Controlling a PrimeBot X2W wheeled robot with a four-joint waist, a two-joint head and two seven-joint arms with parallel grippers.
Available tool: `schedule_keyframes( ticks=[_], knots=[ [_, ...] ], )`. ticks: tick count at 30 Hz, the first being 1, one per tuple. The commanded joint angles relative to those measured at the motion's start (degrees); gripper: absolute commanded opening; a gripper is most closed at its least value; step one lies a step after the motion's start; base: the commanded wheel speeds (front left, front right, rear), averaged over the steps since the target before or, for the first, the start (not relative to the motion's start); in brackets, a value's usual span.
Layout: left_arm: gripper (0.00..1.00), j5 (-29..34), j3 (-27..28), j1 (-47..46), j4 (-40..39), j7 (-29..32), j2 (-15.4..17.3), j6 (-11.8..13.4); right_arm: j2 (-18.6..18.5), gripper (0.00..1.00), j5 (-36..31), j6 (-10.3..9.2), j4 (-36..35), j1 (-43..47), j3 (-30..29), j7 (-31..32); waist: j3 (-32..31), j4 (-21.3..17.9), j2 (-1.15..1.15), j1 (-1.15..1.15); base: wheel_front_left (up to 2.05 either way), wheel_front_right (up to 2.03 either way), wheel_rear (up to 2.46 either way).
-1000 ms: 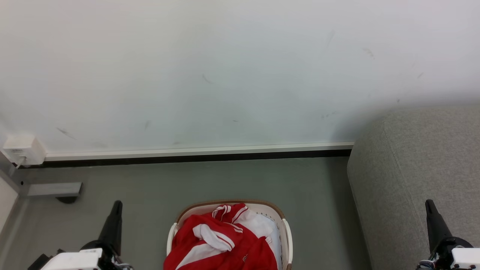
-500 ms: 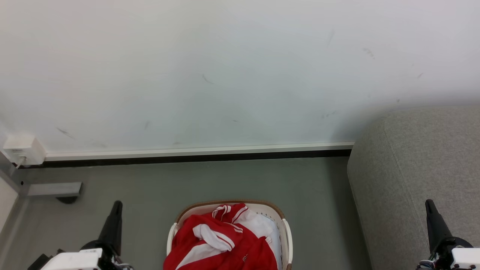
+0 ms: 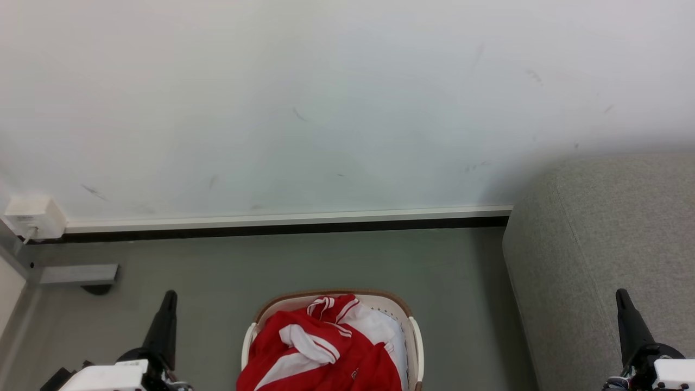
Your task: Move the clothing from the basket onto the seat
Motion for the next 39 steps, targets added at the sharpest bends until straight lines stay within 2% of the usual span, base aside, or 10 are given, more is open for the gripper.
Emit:
schedule_keyframes(
  ticks=[1, 15, 16, 25, 33, 39],
  knots=[
    [0.00, -0.8, 0.1, -0.5, -0.2, 0.2, 0.4, -0.3, -0.4, 0.00, 0.1, -0.13, -0.3, -0.8, -0.2, 0.1, 0.0, 0.0, 0.00, 0.00, 0.00, 0.00, 0.00],
    [0.00, -0.8, 0.1, -0.5, -0.2, 0.2, 0.4, -0.3, -0.4, 0.00, 0.1, -0.13, -0.3, -0.8, -0.2, 0.1, 0.0, 0.0, 0.00, 0.00, 0.00, 0.00, 0.00],
    [1.00, 0.1, 0.0, 0.1, 0.2, -0.1, 0.0, 0.0, 0.0, 1.00, 0.0, 0.00, 0.1, 0.1, 0.0, 0.0, 0.0, 0.0, 0.00, 0.00, 0.00, 0.00, 0.00],
    [1.00, 1.5, -1.4, 1.3, 0.4, -2.2, -0.3, 0.1, 0.4, 1.00, -2.7, -0.01, 0.3, 1.3, 1.3, -2.2, 0.1, 0.0, 0.00, 0.00, 0.00, 0.00, 0.00],
    [1.00, 5.8, -2.5, 1.7, 0.1, -4.4, -0.2, 0.1, 0.3, 1.00, -12.6, -0.01, -1.7, 1.9, 2.1, -4.4, 0.1, 0.1, 0.00, 0.00, 0.00, 0.00, 0.00],
    [1.00, 12.3, -3.0, 1.9, -0.3, -5.9, -0.1, 0.0, 0.2, 1.00, -21.2, -0.02, -3.6, 2.4, 3.2, -5.9, 0.1, 0.2, 0.00, 0.00, 0.00, 0.00, 0.00]
  ],
)
